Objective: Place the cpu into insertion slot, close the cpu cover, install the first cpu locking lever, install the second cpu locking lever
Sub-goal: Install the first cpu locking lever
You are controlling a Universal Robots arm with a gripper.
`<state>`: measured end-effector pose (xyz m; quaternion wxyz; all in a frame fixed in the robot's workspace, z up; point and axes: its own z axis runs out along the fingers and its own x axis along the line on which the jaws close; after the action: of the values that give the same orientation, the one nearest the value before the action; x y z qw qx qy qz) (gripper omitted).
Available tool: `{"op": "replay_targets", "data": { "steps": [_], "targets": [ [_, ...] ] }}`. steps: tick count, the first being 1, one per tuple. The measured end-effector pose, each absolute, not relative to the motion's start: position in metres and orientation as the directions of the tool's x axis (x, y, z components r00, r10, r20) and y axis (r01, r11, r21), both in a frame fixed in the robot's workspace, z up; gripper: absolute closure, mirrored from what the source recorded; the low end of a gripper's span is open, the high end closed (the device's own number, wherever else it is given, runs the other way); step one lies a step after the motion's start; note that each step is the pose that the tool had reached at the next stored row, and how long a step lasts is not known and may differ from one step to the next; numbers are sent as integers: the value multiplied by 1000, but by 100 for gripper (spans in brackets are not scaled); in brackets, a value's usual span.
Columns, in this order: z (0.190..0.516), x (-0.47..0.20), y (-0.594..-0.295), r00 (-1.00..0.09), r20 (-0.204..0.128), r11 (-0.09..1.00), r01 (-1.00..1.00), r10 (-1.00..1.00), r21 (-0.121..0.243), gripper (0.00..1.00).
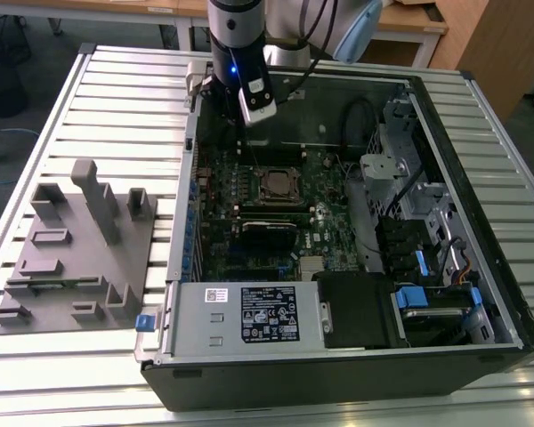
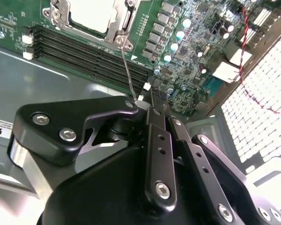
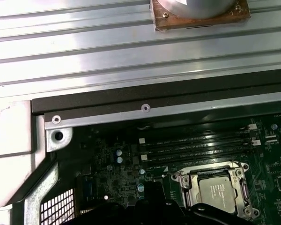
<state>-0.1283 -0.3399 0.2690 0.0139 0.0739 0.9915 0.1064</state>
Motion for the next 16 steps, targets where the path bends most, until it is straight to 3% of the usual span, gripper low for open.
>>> {"op": "replay_targets", "data": {
  "steps": [16],
  "targets": [
    [258,-127,-333,-989,-12,966,144,150,213,90]
  ]
}}
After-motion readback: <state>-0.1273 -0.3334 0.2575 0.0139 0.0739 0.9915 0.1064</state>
